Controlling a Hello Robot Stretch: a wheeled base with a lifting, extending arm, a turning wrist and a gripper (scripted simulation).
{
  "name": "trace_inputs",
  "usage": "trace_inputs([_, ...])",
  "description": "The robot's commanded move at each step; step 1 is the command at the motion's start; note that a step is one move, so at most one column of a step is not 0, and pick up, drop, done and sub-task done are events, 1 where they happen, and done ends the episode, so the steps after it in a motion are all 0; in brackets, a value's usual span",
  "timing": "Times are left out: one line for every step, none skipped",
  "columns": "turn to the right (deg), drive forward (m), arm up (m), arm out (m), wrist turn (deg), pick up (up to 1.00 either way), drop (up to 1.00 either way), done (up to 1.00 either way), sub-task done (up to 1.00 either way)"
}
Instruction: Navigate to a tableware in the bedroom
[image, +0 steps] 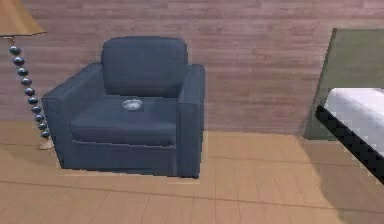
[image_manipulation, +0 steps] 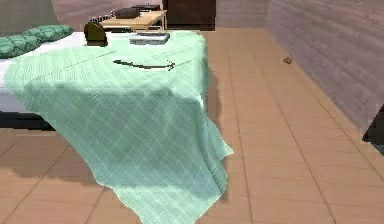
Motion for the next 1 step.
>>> trace_inputs([0.0,0.40,0.00,0.00,0.0,0.00,0.00,0.00,0.00])
